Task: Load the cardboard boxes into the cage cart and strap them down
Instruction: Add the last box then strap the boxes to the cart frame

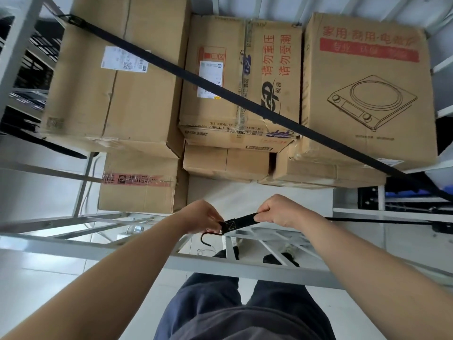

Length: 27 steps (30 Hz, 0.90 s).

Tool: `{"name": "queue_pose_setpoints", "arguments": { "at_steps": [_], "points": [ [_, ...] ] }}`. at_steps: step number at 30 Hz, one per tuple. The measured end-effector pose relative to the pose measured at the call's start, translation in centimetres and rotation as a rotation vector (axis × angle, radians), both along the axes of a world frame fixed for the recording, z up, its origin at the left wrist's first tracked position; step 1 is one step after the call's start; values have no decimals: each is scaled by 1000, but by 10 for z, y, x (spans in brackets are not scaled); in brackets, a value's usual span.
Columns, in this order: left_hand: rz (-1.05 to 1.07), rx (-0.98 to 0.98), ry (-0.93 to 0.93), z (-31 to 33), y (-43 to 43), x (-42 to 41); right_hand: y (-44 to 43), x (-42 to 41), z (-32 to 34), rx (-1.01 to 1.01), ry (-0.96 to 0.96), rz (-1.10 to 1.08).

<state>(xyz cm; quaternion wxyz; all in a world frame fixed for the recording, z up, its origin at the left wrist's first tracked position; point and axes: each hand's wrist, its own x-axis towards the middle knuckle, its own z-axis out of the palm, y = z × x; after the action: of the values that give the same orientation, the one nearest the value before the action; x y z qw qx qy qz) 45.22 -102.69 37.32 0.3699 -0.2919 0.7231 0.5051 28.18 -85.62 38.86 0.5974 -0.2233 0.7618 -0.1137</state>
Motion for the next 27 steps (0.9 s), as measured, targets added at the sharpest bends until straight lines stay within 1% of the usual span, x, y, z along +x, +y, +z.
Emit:
{"name": "queue_pose_setpoints", "arguments": {
  "at_steps": [5, 7, 11, 15, 19, 23, 27],
  "points": [
    [-82, -70, -31, -19, 17, 7, 6, 8, -15, 44, -16, 53],
    [-123, -90, -30, -23, 15, 8, 6, 15, -19, 44, -24, 40],
    [-209, -184, -41, -17, -18, 17, -10, 34, -24, -23, -66, 24],
    [-221, -285, -75, -9, -61, 40, -45, 61, -31, -104, -109, 17],
    [-264, -341, -118, -12, -79, 67, -71, 84, -35, -113, -153, 64],
    [-250, -283, -122, -19, -66, 72, -68, 80, -40, -36, -155, 54],
    [-223, -185, -121, -22, -43, 59, -53, 57, -36, 65, -135, 117]
  ]
}}
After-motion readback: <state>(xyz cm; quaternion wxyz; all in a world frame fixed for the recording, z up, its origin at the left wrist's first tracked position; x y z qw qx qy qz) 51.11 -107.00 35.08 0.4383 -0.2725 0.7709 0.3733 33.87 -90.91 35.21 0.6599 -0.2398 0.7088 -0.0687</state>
